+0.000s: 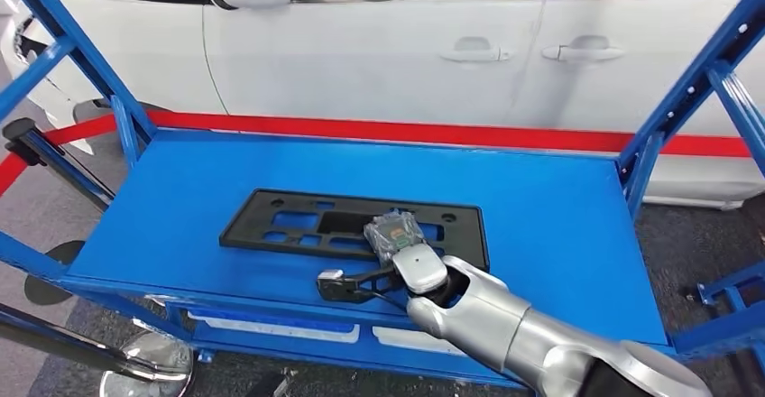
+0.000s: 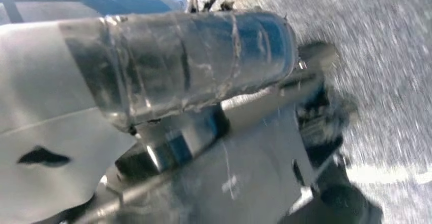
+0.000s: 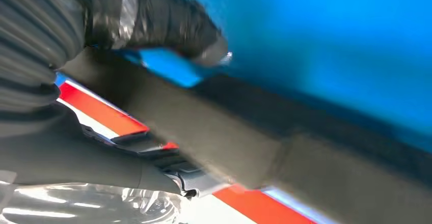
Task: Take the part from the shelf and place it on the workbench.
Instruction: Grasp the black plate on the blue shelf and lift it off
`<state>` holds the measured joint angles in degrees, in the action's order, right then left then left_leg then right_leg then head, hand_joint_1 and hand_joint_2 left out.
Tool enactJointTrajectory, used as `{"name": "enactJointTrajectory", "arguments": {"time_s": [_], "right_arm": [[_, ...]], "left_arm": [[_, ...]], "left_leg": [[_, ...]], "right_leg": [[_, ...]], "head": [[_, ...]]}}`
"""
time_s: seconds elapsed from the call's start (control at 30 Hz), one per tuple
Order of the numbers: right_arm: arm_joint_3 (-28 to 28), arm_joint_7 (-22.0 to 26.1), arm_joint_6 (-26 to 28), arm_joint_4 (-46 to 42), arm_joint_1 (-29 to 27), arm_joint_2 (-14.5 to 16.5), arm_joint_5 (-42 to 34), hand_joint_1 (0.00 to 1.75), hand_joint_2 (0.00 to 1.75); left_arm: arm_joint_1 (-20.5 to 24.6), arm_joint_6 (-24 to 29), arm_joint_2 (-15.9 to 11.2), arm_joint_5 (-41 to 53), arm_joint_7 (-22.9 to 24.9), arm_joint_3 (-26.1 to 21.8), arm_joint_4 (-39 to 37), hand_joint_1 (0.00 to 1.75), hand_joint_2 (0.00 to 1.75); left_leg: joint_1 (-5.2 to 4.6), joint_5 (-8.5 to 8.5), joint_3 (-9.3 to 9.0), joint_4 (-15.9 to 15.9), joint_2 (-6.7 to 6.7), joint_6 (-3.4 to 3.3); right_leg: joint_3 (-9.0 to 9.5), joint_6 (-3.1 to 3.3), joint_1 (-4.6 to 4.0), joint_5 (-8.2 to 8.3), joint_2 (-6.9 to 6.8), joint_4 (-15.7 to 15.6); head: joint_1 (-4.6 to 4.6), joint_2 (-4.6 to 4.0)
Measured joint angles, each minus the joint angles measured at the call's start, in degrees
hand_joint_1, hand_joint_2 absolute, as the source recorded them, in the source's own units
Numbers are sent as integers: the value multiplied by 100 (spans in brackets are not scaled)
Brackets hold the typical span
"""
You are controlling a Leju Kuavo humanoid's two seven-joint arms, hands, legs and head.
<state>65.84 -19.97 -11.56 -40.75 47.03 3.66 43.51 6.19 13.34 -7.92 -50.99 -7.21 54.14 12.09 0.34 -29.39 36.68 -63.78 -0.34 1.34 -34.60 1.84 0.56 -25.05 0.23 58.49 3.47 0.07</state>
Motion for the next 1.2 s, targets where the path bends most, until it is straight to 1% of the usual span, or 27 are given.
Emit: {"name": "enactJointTrajectory", "arguments": {"time_s": [0.07,0.1,0.13,0.17,0.2,0.23,0.27,0.3,0.37,0.43,0.47,0.5,0.57,0.6,0.63,0.67,0.73,0.77,0.8,0.9,0.97,1.0,1.07,1.1,1.13,1.17,1.2], "right_arm": [[3,-7,58,10,-6,3,13,172,175],[4,-11,85,15,-9,3,30,173,175],[7,-16,107,21,-10,3,53,175,175],[9,-25,129,26,-9,5,82,175,175],[11,-34,153,30,-5,8,114,175,175],[14,-48,180,31,-1,11,150,175,175],[17,-67,208,32,3,15,182,175,175],[19,-84,231,33,6,16,207,175,175],[21,-105,260,38,9,15,234,175,175],[21,-106,269,42,15,13,247,175,175],[21,-106,271,43,20,11,249,175,175],[21,-106,278,44,22,10,250,175,175],[26,-106,319,45,13,5,261,175,175],[31,-106,361,46,4,0,277,175,175],[37,-106,412,46,-4,-7,298,175,175],[44,-107,474,45,-8,-13,328,175,175],[54,-121,648,40,-9,-25,423,175,175],[56,-148,778,27,-8,-32,495,175,175],[56,-186,947,0,-8,-45,584,175,175],[37,-334,1652,-181,-5,-120,948,175,175],[-18,-410,2210,-411,-3,-181,1280,175,175],[-60,-439,2450,-549,-3,-206,1455,175,175],[-165,-488,2808,-867,-16,-249,1845,175,175],[-226,-505,2914,-1047,-36,-271,2042,175,175],[-290,-516,2984,-1244,-66,-296,2230,175,175],[-353,-519,3031,-1445,-99,-321,2395,175,175],[-413,-519,3079,-1641,-126,-344,2543,175,175]], "left_arm": [[-6,4,3,0,-43,0,0,0,0],[-12,4,3,-1,-57,0,0,0,0],[-15,4,2,-1,-67,0,0,0,0],[-17,2,1,-1,-71,0,0,0,0],[-16,-3,0,-2,-75,0,0,0,0],[-12,-14,-2,-2,-85,0,0,0,0],[-8,-27,-3,-2,-100,0,0,0,0],[-5,-42,-4,-3,-120,0,0,0,0],[-7,-64,-4,-4,-149,0,0,0,0],[-12,-75,-2,-4,-157,0,0,0,87],[-9,-80,0,-4,-164,0,0,0,131],[-7,-87,1,-4,-177,0,0,0,175],[-4,-117,-3,-2,-227,0,0,0,175],[-6,-145,-5,5,-256,0,0,0,175],[-7,-173,-5,19,-282,0,0,0,175],[-8,-195,-2,37,-302,0,0,0,175],[-8,-209,11,83,-333,0,0,0,175],[-5,-194,15,101,-345,0,0,0,175],[-4,-170,17,116,-354,0,0,0,175],[-10,-79,15,135,-351,0,0,0,175],[-12,-41,17,131,-298,0,0,0,175],[-9,-15,18,116,-247,0,0,0,175],[-8,51,24,74,-116,0,0,0,175],[-11,81,26,57,-56,0,0,0,175],[-15,109,29,41,-4,0,0,0,175],[-17,135,31,28,29,0,0,0,175],[-17,162,31,15,47,0,0,0,175]], "left_leg": [[18,-333,370,-774,4,48],[22,-374,486,-999,5,57],[23,-299,500,-1001,4,55],[23,-123,399,-767,4,42],[22,102,208,-362,4,19],[13,268,1,65,3,-9],[-1,377,-164,396,2,-43],[-16,413,-257,583,0,-73],[-33,409,-285,648,-2,-128],[-7,442,-310,700,9,-187],[7,460,-325,729,16,-222],[15,470,-334,745,24,-248],[11,465,-324,734,29,-282],[10,459,-318,721,30,-288],[11,448,-314,704,28,-289],[14,434,-313,680,23,-285],[20,385,-306,606,6,-250],[14,358,-292,559,-4,-222],[8,341,-272,527,-11,-190],[6,341,-226,511,-9,-105],[18,229,-154,364,2,-47],[24,95,-54,143,6,-18],[33,-236,280,-575,8,24],[35,-328,437,-886,8,32],[35,-320,523,-1032,8,30],[33,-205,505,-954,8,16],[30,-12,386,-676,8,-11]], "right_leg": [[-9,8,-2,1,-3,3],[-9,8,-4,-2,-3,7],[-7,8,-5,-6,-1,10],[1,6,-5,-12,3,14],[11,1,-5,-19,7,16],[19,-10,-13,-28,12,19],[23,-28,-22,-34,18,21],[21,-51,-30,-38,23,21],[22,-111,-39,-30,32,2],[-1,-179,-44,-77,29,54],[-67,-208,-47,-179,26,204],[-199,-231,-45,-342,21,490],[-575,-256,-40,-705,17,1280],[-728,-264,-37,-792,15,1582],[-788,-269,-32,-770,11,1684],[-730,-271,-23,-638,7,1548],[-368,-260,-4,-277,-1,803],[-200,-242,-3,-156,2,458],[-99,-219,-9,-103,6,246],[-107,-120,-29,-76,34,180],[-107,-55,-6,-52,44,153],[-101,-29,5,-45,45,141],[-99,4,-2,-50,46,139],[-97,11,-8,-55,46,140],[-93,16,-15,-61,47,141],[-87,19,-20,-67,50,141],[-76,19,-24,-74,55,142]], "head": [[17,0],[17,0],[18,0],[18,0],[18,0],[17,0],[15,0],[13,0],[10,0],[2,0],[-9,0],[-19,0],[-31,0],[-31,0],[-33,0],[-33,0],[-33,0],[-32,0],[-28,0],[-23,0],[-13,0],[-4,0],[10,0],[9,0],[10,0],[10,0],[10,0]]}}
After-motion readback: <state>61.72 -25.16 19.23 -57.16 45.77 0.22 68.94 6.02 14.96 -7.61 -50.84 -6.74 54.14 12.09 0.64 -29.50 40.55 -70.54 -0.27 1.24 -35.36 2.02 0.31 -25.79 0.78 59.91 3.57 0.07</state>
